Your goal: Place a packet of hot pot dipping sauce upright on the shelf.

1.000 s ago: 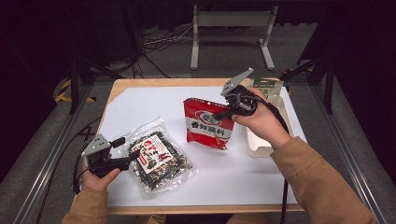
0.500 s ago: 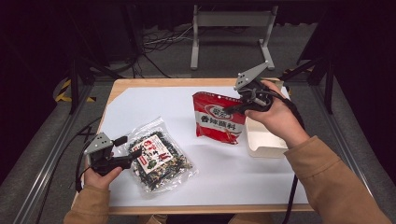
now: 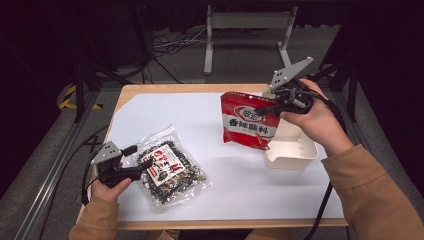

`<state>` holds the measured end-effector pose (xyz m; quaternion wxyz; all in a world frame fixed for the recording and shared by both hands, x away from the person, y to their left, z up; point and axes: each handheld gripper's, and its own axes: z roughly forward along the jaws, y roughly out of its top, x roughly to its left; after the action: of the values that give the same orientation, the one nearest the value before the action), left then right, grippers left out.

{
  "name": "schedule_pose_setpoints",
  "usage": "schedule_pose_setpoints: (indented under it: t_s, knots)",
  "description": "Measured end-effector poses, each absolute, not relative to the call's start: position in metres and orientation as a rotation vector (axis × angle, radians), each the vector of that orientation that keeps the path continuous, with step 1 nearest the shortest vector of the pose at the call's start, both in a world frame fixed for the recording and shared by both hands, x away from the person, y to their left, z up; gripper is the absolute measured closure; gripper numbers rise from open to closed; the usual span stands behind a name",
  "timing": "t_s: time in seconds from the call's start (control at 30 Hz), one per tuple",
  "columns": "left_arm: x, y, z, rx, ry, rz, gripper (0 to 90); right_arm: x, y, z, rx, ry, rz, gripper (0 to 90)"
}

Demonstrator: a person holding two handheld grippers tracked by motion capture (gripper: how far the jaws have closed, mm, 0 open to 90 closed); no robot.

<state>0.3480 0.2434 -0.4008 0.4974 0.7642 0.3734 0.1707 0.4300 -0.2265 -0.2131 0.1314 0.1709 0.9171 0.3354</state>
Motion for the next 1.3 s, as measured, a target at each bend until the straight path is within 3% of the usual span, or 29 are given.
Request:
schedule_pose_setpoints:
  t_s: [1.3]
  knots:
    - [0.331,0.257,-0.403,1.838,0.967,0.435,22.4,0.463,-0.311,-0.191,0.499,2.51,0.93,88.9]
